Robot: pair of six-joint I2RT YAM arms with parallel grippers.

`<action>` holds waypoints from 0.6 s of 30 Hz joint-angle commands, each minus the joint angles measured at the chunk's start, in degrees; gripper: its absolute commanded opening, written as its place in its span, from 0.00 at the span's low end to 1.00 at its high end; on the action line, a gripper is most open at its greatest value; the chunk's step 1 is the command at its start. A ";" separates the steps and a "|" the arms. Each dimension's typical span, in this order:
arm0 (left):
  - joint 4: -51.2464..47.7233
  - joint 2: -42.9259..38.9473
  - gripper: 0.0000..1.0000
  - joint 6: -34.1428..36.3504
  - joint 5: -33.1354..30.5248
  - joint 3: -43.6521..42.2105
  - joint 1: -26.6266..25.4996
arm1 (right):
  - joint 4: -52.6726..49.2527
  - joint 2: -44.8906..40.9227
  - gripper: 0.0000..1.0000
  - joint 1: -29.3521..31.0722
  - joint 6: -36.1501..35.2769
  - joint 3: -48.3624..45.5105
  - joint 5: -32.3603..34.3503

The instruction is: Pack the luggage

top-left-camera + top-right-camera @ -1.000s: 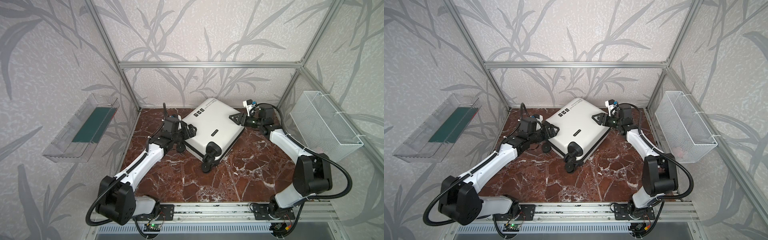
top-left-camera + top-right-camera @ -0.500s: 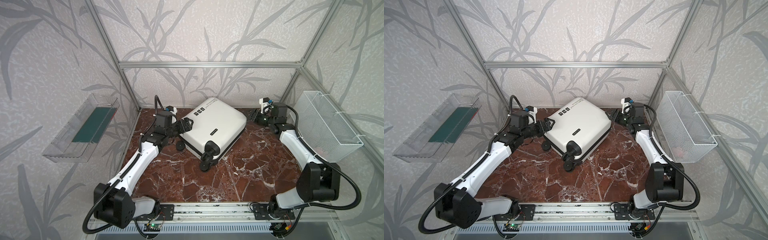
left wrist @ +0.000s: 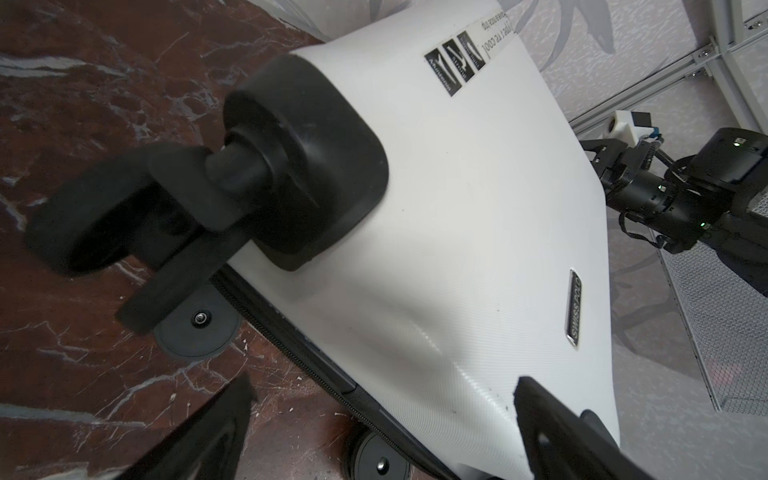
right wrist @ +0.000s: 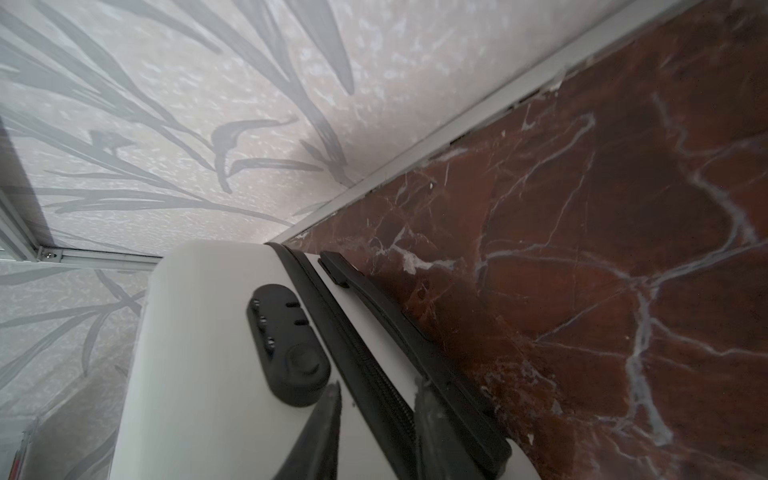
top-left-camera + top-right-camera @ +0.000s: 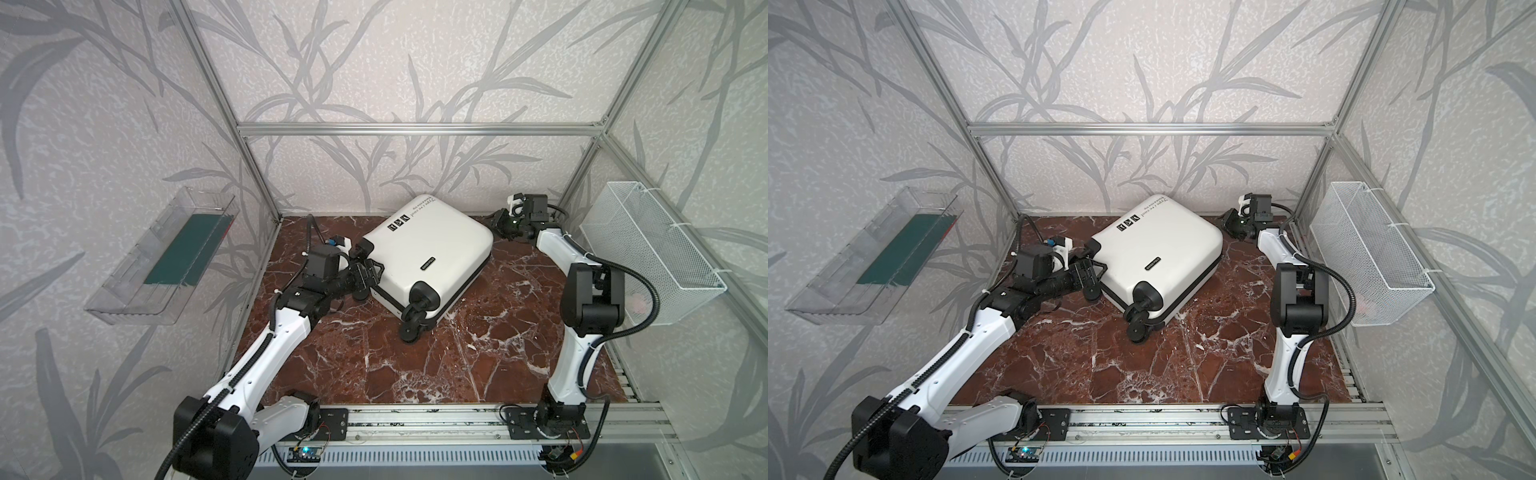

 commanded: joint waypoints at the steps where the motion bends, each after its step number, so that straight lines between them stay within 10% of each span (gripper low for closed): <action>1: 2.05 0.47 0.99 -0.79 1.22 -0.64 0.20 | 1.21 -0.04 0.30 0.67 -0.87 2.12 -7.31; 18: 3.83 5.15 0.99 2.36 -4.41 2.19 2.69 | 26.44 -11.49 0.25 6.85 1.59 -28.25 -18.66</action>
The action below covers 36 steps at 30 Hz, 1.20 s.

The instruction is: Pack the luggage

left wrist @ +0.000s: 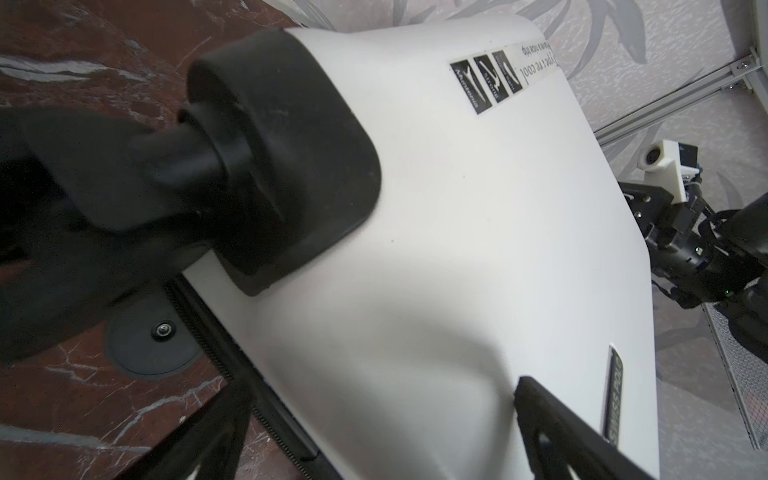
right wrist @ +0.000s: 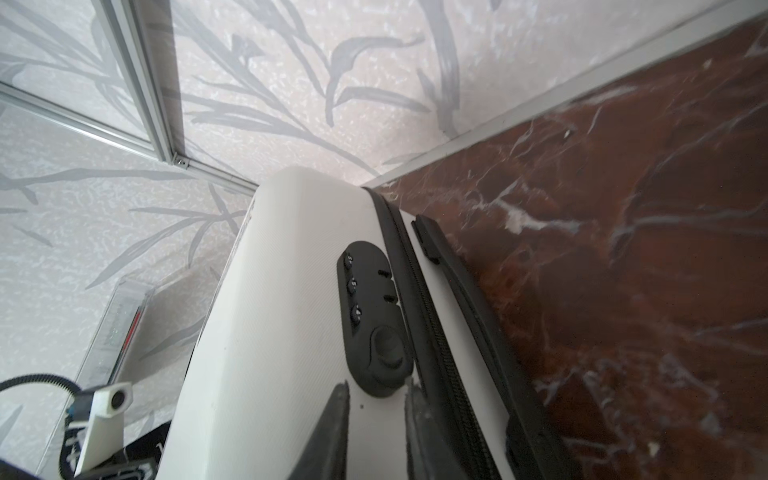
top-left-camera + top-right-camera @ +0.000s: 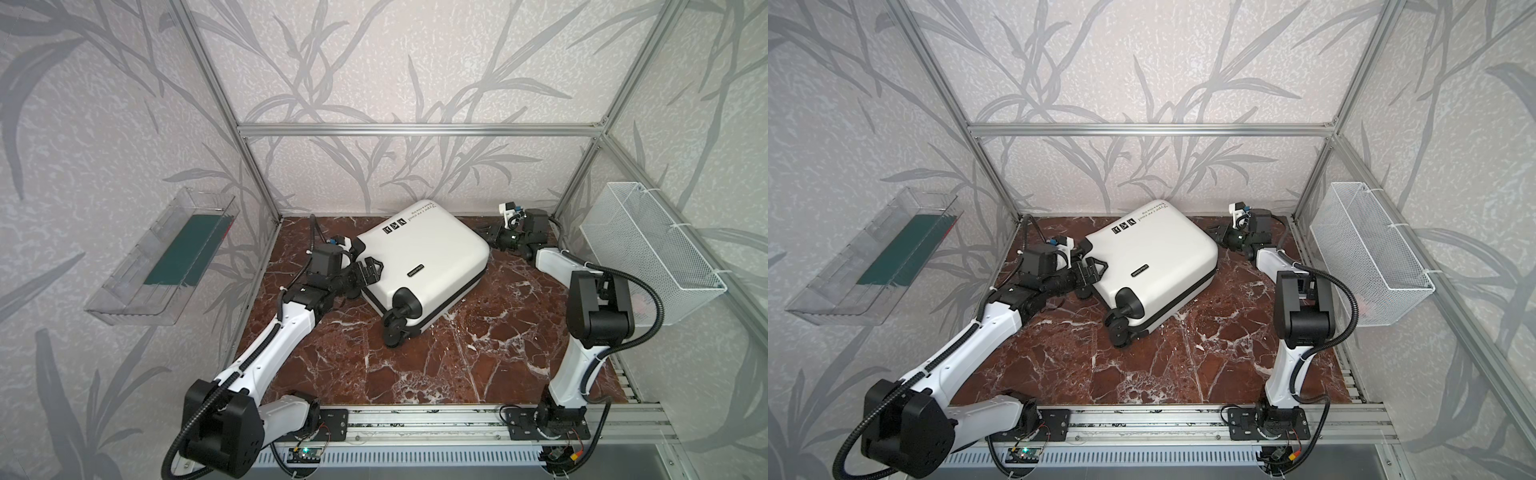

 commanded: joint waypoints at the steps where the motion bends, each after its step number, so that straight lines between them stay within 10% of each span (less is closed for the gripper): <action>1: 0.25 1.31 0.99 1.82 -1.52 2.12 1.40 | 3.30 -2.77 0.25 5.81 0.79 -8.15 -4.03; 8: 1.29 6.50 0.99 4.02 1.81 6.45 3.64 | 10.81 -12.55 0.24 13.17 1.29 -24.26 1.08; 23: 0.20 30.26 0.99 3.20 9.32 33.36 -1.96 | -11.34 -32.04 0.32 1.31 -6.33 -29.86 13.28; 30: -13.58 41.02 0.99 7.10 4.62 55.84 -2.51 | -21.73 -39.19 0.34 -0.09 -8.44 -28.17 25.32; 36: -18.36 36.74 0.99 9.36 2.36 54.54 0.30 | -26.45 -42.15 0.34 -0.88 -7.80 -26.00 40.44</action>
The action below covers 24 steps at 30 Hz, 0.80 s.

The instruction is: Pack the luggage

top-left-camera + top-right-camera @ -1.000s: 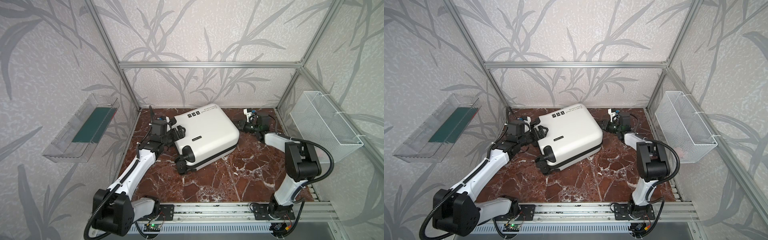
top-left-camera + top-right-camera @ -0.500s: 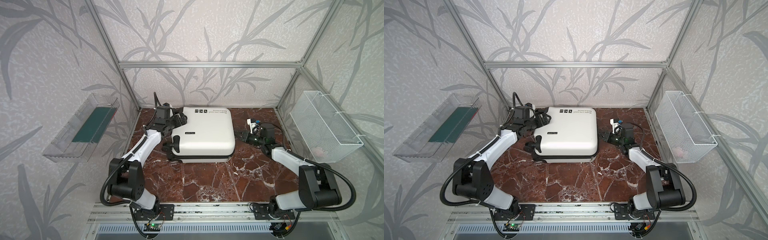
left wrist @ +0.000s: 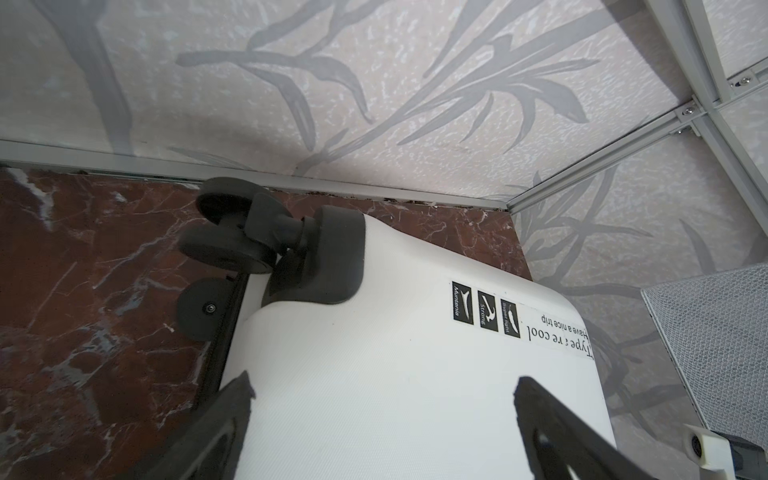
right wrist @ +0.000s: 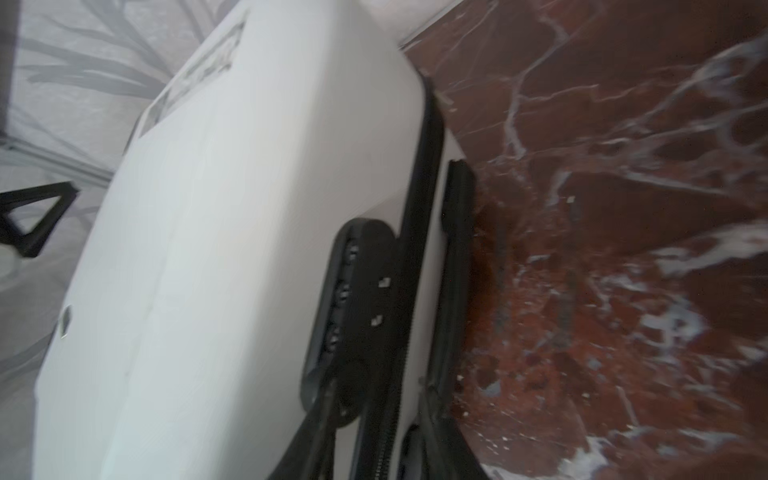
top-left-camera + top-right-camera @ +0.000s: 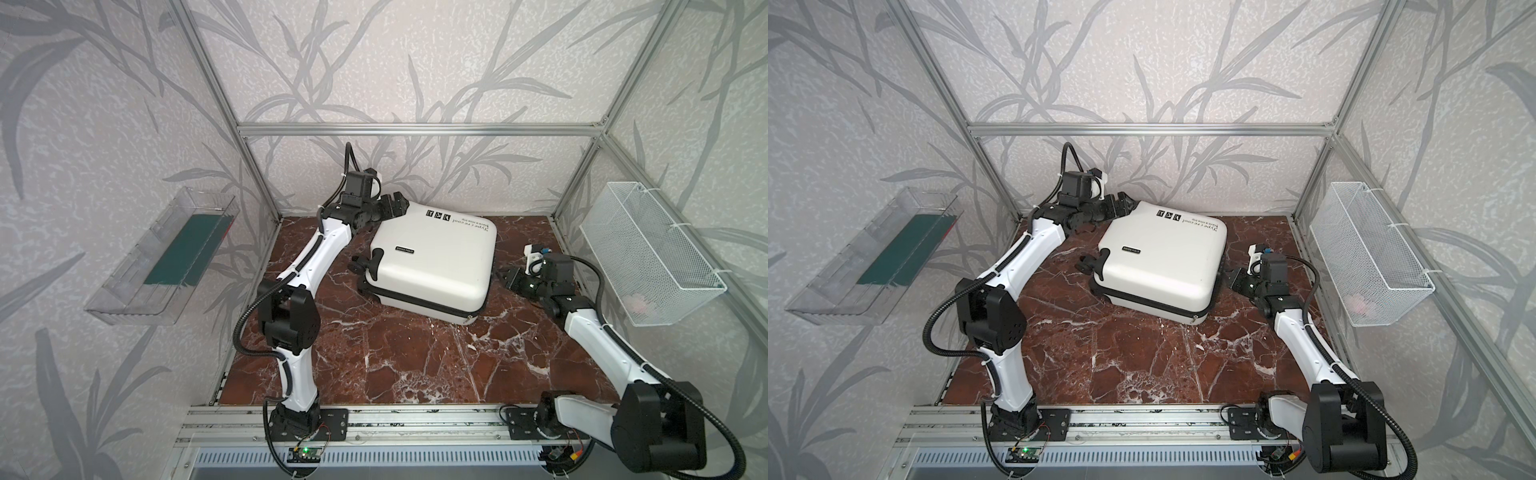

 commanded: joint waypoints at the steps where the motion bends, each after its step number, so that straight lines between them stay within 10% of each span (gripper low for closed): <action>1: -5.19 -5.39 0.99 2.85 -0.78 -3.87 1.57 | -4.41 -1.02 0.34 -0.67 -0.72 3.07 11.19; 10: 3.79 -26.77 0.99 -1.67 3.21 -31.47 1.57 | -3.48 12.72 0.34 -1.77 -1.02 17.00 8.28; 24: 7.44 -55.21 0.99 -12.81 2.06 -60.78 -5.87 | -11.33 48.29 0.34 -2.28 5.80 58.10 -14.17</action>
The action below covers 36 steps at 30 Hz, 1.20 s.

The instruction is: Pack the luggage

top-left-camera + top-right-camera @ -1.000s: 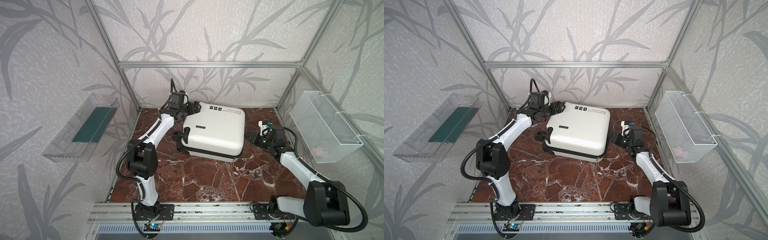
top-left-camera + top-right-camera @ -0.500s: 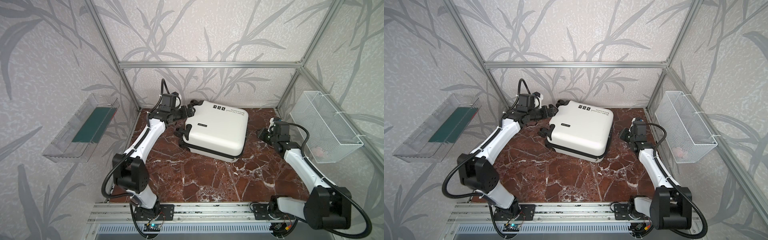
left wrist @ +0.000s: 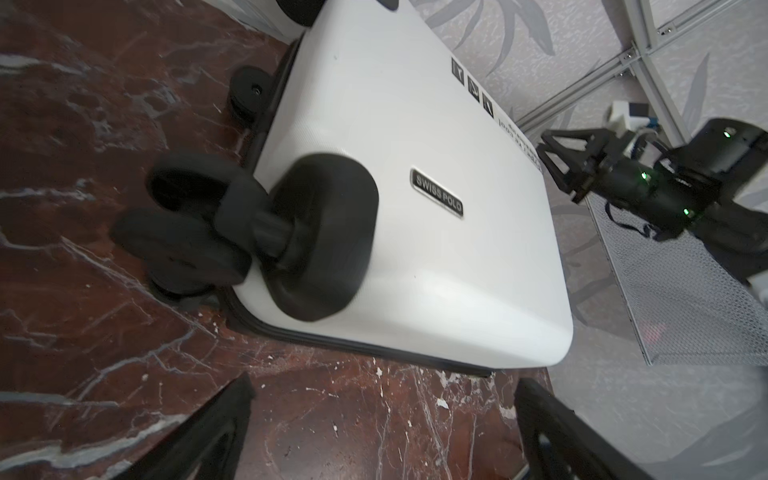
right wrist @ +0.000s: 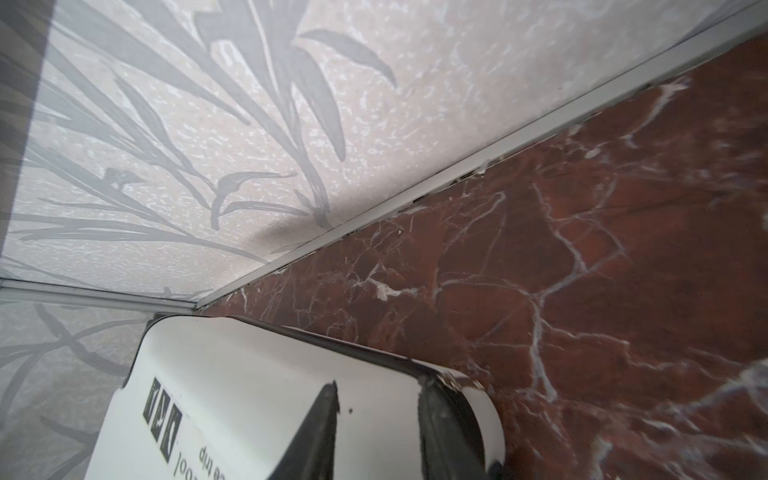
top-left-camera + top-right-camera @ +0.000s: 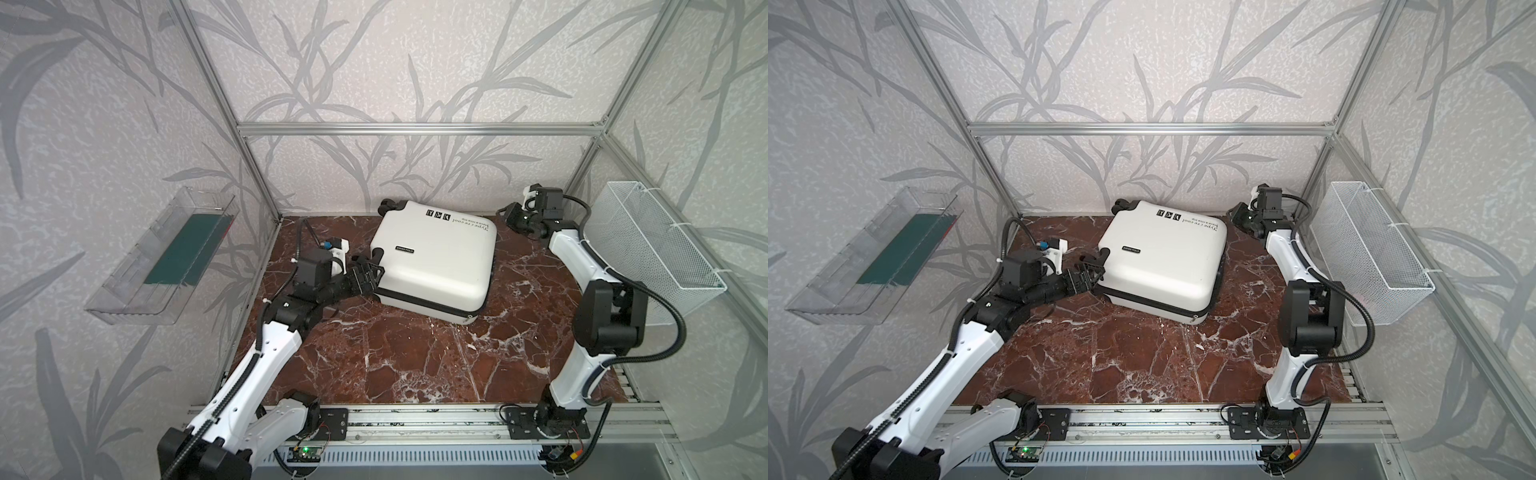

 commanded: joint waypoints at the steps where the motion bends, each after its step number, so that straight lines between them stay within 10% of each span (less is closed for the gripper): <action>1: 1.68 -2.40 0.99 -3.15 -2.28 -3.47 -3.76 | -5.26 7.40 0.34 -0.09 3.71 8.20 -9.50; 11: 6.83 -1.32 0.99 -4.58 -3.47 -8.92 -5.75 | -6.00 15.46 0.31 1.24 2.78 16.11 -21.05; 36: 11.45 12.62 0.99 4.09 -5.52 1.00 -2.99 | 41.98 -10.67 0.25 10.04 11.56 -48.70 -26.42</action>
